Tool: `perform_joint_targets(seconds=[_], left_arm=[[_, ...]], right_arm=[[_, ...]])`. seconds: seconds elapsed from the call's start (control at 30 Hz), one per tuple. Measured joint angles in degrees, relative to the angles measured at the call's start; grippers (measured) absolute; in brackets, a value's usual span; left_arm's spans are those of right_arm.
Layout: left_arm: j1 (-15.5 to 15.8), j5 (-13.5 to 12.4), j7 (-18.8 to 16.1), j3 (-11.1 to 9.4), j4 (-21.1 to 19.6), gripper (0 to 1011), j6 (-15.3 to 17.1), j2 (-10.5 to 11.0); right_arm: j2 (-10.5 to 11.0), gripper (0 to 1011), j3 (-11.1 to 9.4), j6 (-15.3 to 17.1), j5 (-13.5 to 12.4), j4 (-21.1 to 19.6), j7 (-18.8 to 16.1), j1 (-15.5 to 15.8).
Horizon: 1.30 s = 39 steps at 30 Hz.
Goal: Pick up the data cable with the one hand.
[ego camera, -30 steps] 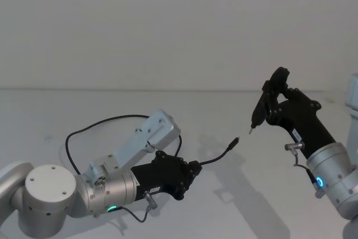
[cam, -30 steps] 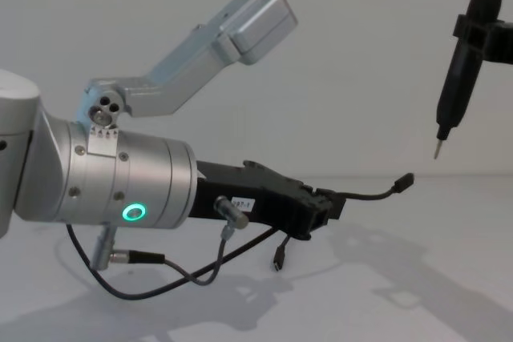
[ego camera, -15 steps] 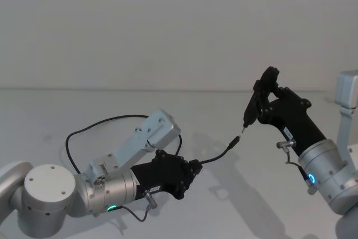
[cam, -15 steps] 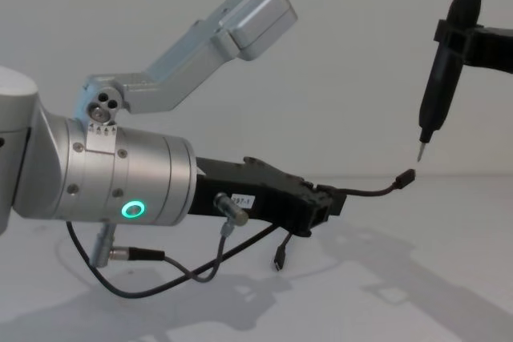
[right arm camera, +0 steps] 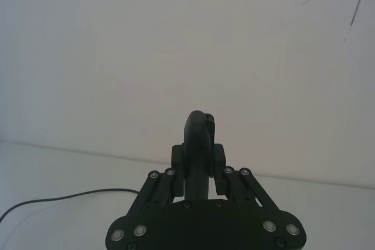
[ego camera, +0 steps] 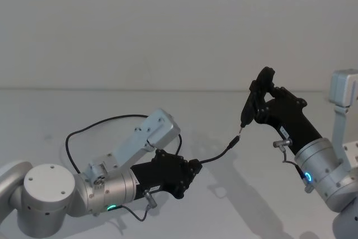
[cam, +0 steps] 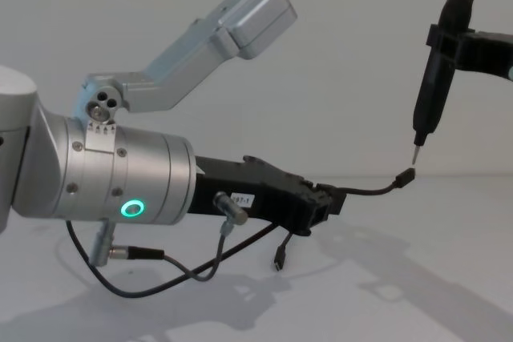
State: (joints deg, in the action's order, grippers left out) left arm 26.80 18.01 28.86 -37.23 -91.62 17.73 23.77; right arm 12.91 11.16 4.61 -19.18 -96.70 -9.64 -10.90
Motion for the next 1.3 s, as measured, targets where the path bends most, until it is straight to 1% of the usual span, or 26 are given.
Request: perform_joint_targets(seconds=[0.5,1.3], left_arm=[[0.0,0.0,0.0,0.0,0.0,44,0.0,0.0],[0.0,0.0,0.0,0.0,0.0,44,0.0,0.0]], right_arm=[[-0.5,279,-0.2,0.5,0.8,0.4,-0.7,-0.1],[-0.7,279,-0.3,0.1,1.7,0.5,-1.2,0.2]])
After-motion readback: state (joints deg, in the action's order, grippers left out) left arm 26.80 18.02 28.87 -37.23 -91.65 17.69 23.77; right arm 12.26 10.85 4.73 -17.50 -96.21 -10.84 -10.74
